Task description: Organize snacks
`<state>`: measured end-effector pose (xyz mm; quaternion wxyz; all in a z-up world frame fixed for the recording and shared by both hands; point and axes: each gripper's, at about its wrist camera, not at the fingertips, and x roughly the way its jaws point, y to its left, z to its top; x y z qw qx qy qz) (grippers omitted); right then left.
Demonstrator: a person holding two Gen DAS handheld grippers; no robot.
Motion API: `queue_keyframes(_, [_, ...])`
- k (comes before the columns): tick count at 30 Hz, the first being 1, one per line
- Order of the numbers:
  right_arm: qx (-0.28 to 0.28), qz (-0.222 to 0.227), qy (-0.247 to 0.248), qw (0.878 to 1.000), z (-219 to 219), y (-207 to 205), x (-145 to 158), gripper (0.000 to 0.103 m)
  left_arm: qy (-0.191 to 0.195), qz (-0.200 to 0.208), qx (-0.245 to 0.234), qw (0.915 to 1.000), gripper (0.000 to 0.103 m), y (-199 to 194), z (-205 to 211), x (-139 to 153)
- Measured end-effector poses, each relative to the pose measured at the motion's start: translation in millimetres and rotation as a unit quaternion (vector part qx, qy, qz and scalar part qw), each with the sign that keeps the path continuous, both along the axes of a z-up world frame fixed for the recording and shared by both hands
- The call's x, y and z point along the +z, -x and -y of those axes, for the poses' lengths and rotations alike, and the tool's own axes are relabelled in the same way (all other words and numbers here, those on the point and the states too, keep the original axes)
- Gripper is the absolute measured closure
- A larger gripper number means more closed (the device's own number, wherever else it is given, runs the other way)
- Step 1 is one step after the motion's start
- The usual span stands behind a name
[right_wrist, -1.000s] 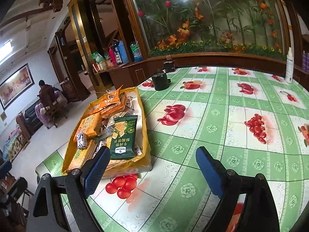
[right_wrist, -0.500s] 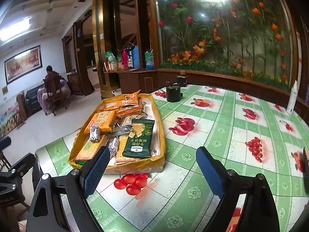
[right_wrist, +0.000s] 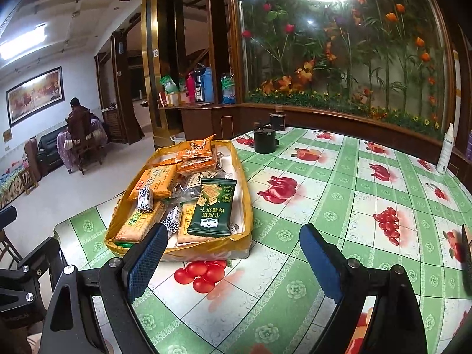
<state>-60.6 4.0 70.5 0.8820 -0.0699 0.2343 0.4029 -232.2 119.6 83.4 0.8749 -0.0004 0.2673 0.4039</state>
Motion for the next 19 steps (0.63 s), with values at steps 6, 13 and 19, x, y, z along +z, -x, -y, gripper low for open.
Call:
queue_keyframes(6, [-0.001, -0.001, 0.001, 1.0, 0, 0, -1, 0.009, -0.003, 0.001, -0.014, 0.9999, 0.0, 1, 6, 2])
queue_keyframes(13, [-0.001, 0.0, 0.002, 1.0, 0, -1, -1, 0.009, -0.007, -0.001, -0.023, 0.9997, 0.0, -1, 15, 4])
queue_keyframes(19, [-0.001, 0.001, 0.002, 1.0, 0, -1, -1, 0.009, -0.017, -0.003, -0.018, 0.9997, 0.0, -1, 20, 4])
